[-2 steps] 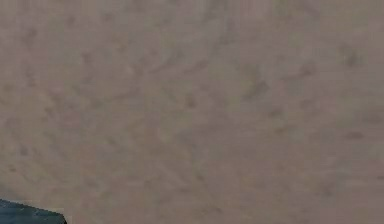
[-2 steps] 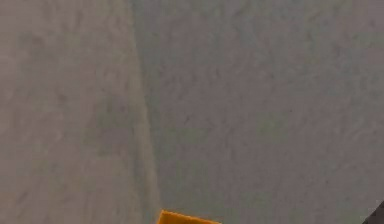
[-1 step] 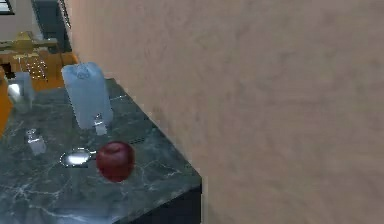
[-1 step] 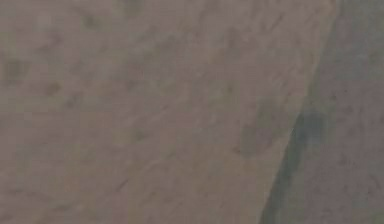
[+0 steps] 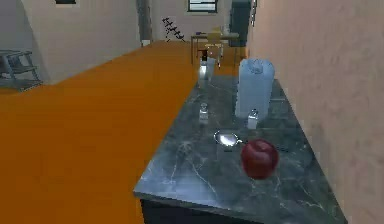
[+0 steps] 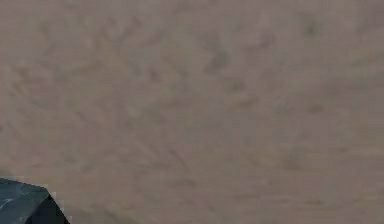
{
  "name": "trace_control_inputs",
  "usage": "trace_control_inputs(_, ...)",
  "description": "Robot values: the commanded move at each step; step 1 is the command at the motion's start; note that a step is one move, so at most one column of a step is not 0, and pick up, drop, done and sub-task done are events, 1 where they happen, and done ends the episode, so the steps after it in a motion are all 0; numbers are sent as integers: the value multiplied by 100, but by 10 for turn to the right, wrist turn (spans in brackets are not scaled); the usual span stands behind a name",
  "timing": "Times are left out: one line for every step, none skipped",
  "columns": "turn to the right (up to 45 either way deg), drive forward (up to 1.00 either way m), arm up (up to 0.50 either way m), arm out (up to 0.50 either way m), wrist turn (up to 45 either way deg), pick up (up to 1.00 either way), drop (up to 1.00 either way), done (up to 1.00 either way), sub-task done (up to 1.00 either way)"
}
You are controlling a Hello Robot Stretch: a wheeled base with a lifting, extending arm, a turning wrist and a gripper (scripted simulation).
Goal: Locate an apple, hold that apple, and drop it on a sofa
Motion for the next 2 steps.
trace_control_inputs(-450, 0, 0, 0, 0, 0, 0, 0, 0)
trace_control_inputs(-360, 0, 0, 0, 0, 0, 0, 0, 0)
